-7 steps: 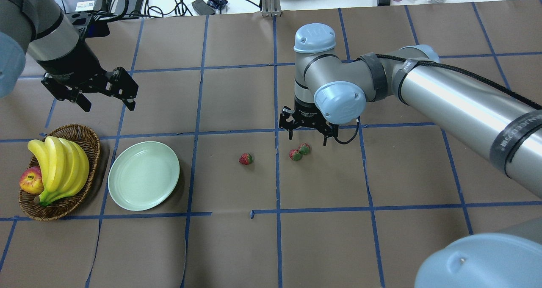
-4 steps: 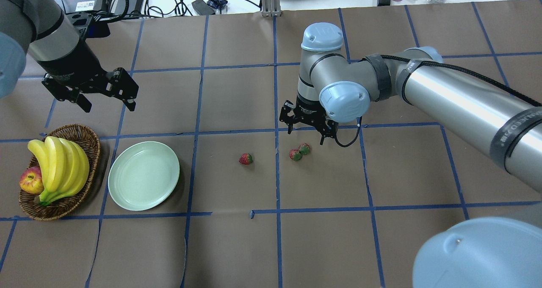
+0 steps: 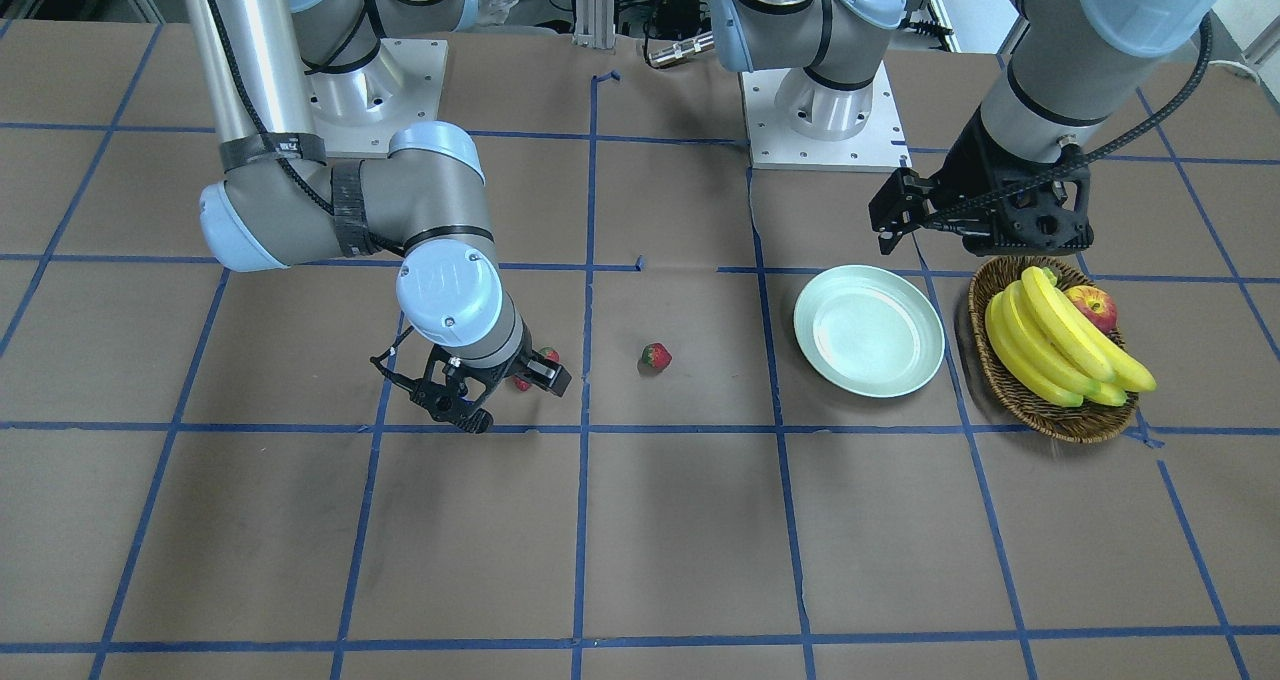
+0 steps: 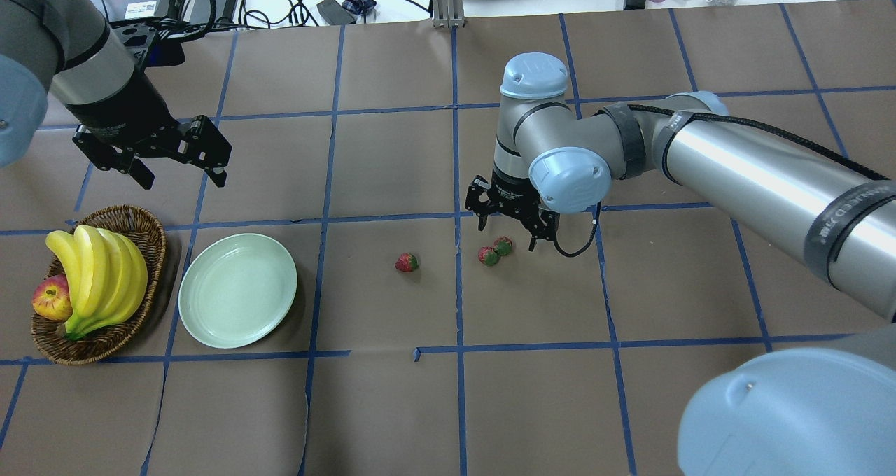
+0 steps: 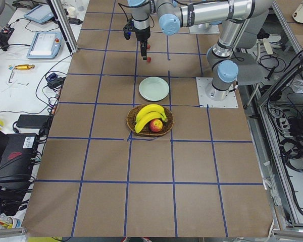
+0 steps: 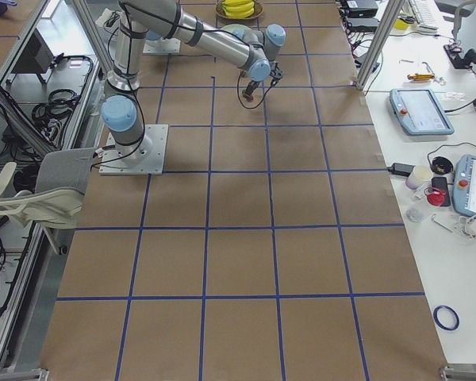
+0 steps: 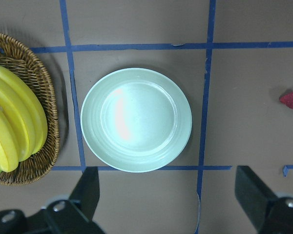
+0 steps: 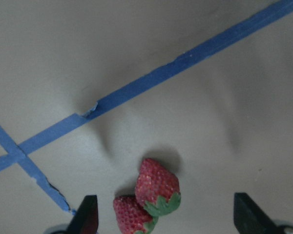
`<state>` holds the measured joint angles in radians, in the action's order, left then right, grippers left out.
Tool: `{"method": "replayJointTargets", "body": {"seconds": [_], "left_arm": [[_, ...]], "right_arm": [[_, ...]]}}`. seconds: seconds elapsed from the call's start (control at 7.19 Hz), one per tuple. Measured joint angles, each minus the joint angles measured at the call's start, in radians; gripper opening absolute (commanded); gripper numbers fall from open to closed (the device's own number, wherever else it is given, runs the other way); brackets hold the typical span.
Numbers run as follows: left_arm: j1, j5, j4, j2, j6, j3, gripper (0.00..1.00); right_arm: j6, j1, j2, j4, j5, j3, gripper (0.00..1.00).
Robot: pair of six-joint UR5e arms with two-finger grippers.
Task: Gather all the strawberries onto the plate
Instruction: 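Lower the right gripper and grasp one of the paired strawberries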
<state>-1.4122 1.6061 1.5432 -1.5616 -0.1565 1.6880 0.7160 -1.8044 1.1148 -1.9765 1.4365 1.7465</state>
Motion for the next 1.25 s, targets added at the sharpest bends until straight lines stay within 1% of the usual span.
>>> {"method": "replayJointTargets", "body": {"seconds": [0.14, 0.28, 0.83, 0.97, 1.25], "left_arm": [[-0.001, 0.000, 0.000, 0.000, 0.000, 0.001, 1.00], [-0.002, 0.000, 0.001, 0.000, 0.000, 0.001, 1.00], [-0.004, -0.002, 0.002, 0.000, 0.001, 0.001, 1.00], [-0.005, -0.002, 0.002, 0.000, 0.001, 0.001, 1.00], [-0.005, -0.003, 0.002, 0.000, 0.002, 0.001, 1.00]], "right_arm": [[0.001, 0.000, -0.002, -0.013, -0.023, 0.007, 0.88], [0.002, 0.002, -0.005, -0.019, -0.035, 0.010, 0.88], [0.003, 0.025, -0.007, -0.024, -0.036, 0.023, 0.87], [0.003, 0.026, -0.007, -0.026, -0.039, 0.035, 0.76], [0.000, 0.026, -0.007, -0.029, -0.039, 0.045, 0.73]]}}
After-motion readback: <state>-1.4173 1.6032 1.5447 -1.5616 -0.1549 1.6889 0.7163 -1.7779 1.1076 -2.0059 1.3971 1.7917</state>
